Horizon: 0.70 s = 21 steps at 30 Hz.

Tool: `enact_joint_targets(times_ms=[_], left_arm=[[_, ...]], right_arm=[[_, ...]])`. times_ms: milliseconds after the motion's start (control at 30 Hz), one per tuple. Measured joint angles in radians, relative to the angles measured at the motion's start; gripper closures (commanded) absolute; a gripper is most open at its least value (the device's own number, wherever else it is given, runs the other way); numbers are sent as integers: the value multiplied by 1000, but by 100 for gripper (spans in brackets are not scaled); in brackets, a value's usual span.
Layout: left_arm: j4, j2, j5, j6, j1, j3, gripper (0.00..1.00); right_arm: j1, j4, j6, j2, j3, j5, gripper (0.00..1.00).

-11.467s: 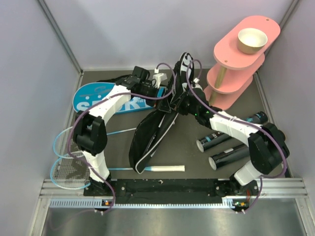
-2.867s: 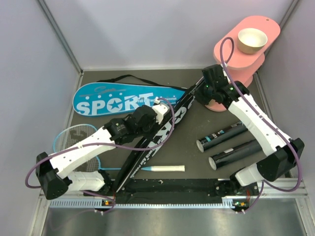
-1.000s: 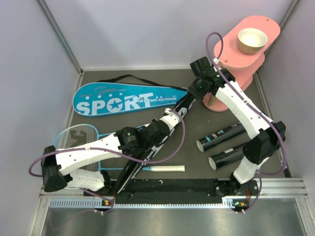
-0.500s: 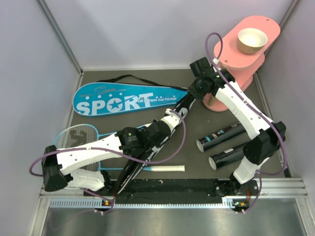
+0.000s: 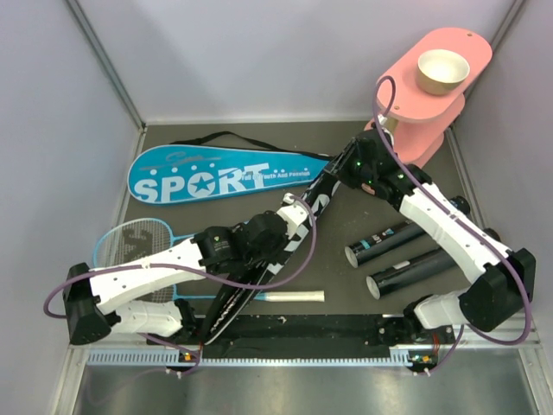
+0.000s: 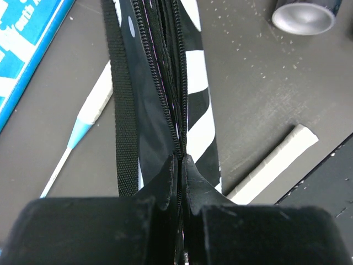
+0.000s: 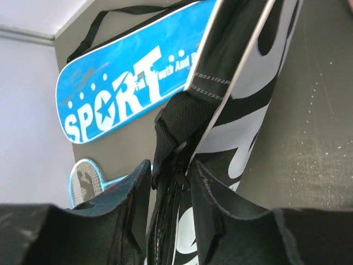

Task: Pack up the badminton gear
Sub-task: Zip the racket bag at the center of the board.

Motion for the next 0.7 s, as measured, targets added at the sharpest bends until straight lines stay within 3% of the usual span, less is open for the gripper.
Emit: enact_joint_targets(times_ms=[233,367,567,700], left_arm=[[24,-13,28,-1,5,-2,100],[26,-13,34,-1,6,-2,100],[28,-13,40,0,6,-2,100],[30,-13,44,0,6,-2,100]], right_arm=[[2,8,-21,-16,0,-53,64],[-3,7,-21,-26,-2,-61,73],[-11,14,-37,-67,-35,-71,68],[-21,19,-69,-70,-38,-90,73]])
